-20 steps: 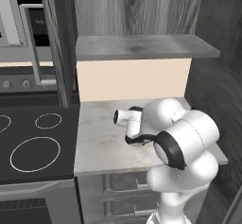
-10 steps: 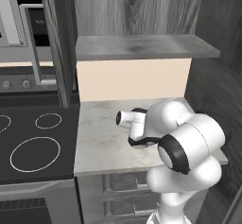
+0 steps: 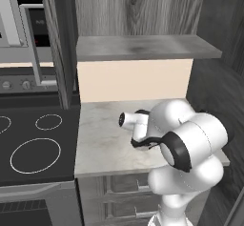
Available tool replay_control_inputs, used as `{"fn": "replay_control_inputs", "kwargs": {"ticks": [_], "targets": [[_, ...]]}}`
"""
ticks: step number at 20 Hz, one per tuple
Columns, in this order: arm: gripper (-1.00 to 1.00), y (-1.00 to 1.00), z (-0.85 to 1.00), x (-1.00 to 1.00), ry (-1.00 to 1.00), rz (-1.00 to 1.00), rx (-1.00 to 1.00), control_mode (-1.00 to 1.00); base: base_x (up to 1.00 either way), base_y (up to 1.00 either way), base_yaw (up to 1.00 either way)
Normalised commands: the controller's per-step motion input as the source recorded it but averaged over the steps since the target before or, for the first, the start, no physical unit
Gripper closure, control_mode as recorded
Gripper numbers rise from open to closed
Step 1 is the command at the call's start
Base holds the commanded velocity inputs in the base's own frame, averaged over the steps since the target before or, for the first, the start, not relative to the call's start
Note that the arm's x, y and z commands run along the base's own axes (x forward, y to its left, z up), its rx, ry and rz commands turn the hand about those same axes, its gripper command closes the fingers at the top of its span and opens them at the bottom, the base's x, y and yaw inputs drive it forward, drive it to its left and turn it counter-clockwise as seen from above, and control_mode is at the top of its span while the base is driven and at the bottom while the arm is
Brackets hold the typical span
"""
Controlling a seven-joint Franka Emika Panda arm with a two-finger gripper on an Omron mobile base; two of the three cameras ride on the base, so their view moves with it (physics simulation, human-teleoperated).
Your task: Move the cutting board and knife to the sink. Then move spray from the cabinet to the counter.
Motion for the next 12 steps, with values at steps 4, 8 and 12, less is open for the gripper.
{"fn": "replay_control_inputs", "kwargs": {"ticks": [4,8,12], "targets": [[1.0,0.0,-0.31,0.0,-0.06,0.0,0.0,-1.0,0.0,0.0,0.0],[1.0,0.03,-0.34,0.0,-0.09,0.0,0.0,-1.0,0.0,0.0,0.0],[1.0,0.01,-0.21,0.0,-0.05,0.0,0.02,-1.0,0.0,0.0,0.0]]}}
